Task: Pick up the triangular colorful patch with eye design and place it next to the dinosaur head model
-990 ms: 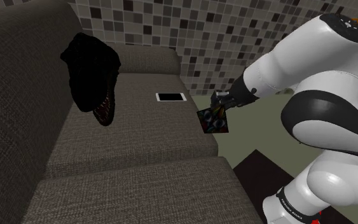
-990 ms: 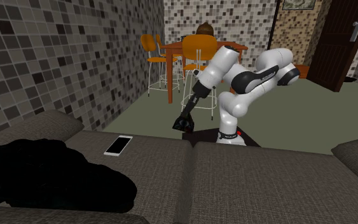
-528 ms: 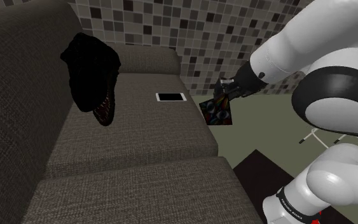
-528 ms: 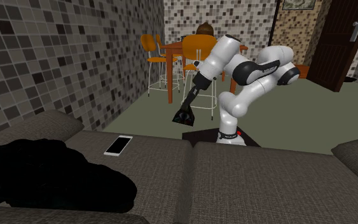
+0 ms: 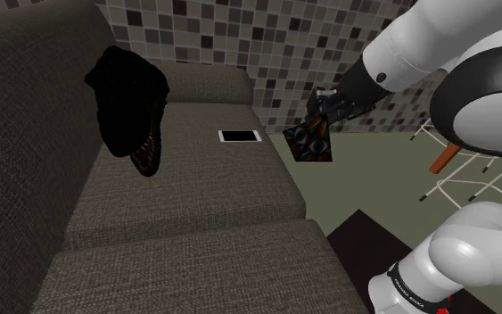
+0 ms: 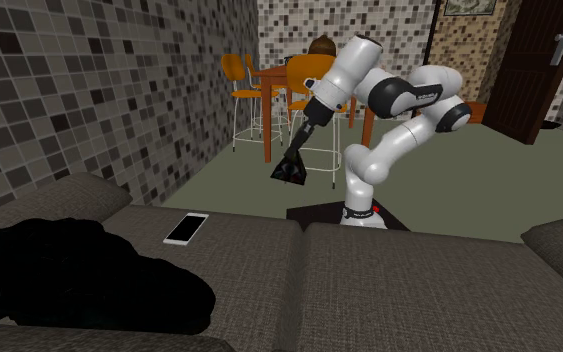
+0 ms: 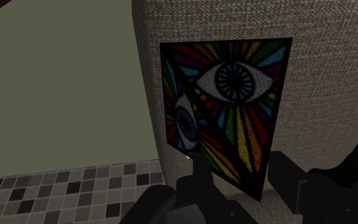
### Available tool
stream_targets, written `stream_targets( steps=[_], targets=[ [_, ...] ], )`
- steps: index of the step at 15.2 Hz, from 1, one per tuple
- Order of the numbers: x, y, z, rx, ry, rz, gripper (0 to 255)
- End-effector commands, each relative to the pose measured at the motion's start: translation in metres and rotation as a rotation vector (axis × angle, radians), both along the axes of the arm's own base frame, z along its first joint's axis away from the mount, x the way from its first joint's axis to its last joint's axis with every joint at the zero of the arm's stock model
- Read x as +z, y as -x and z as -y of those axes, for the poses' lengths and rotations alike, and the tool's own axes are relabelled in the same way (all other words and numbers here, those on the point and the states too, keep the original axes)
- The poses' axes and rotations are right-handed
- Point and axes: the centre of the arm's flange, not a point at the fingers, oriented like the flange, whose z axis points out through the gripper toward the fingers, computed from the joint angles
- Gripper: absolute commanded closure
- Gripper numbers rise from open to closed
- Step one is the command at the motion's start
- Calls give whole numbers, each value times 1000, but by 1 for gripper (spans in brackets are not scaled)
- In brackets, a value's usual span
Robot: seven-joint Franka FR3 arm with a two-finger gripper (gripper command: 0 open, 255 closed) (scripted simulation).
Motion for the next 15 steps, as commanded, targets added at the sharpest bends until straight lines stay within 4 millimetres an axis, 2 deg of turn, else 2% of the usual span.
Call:
stream_targets(
  steps=[1,15],
  targets=[
    [10,0,-1,0,0,0,255],
    [84,0,-1,0,0,0,255]
  ],
)
